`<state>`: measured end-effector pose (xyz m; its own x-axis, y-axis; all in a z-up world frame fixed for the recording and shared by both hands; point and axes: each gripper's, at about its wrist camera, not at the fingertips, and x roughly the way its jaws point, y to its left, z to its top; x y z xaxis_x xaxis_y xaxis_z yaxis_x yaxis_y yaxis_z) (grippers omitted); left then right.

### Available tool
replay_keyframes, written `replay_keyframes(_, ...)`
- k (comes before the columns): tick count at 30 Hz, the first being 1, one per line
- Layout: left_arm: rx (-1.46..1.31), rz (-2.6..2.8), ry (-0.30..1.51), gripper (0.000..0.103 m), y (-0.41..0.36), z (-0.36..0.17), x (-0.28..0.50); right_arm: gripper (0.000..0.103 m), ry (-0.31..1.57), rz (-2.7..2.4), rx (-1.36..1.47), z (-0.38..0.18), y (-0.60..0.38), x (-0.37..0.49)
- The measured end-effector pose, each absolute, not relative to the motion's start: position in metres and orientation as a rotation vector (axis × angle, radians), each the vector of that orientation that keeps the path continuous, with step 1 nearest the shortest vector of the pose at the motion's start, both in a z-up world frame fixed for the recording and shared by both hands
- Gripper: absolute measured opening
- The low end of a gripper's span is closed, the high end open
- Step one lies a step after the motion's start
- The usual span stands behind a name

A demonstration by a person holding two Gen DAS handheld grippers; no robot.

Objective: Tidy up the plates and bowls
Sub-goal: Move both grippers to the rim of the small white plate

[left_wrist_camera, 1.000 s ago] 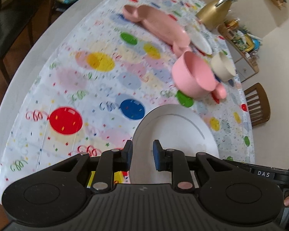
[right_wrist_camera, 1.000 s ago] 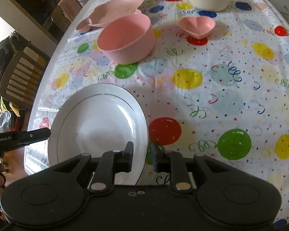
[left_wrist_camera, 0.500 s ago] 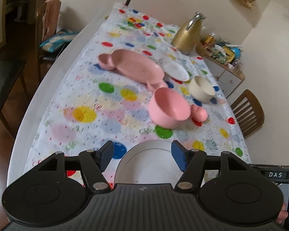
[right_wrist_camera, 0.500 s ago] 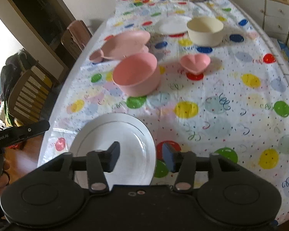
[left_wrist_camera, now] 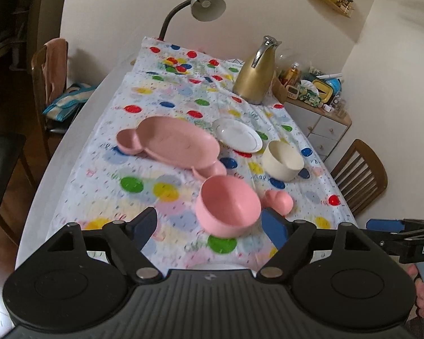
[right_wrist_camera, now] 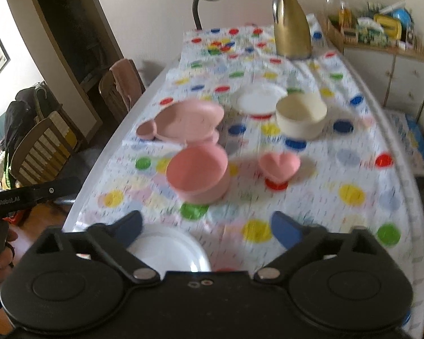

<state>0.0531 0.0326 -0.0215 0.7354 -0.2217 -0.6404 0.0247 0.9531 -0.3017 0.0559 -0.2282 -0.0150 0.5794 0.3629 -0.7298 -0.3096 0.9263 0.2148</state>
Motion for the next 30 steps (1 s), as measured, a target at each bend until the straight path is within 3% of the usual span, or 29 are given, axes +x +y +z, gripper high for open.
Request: replay_keyframes(30,-0.226,-0.020,0.910,0.081,-0.049,-0.044,0.318,0.101,0.938,0.350,-0.034,-0.037,-0.290,0.350)
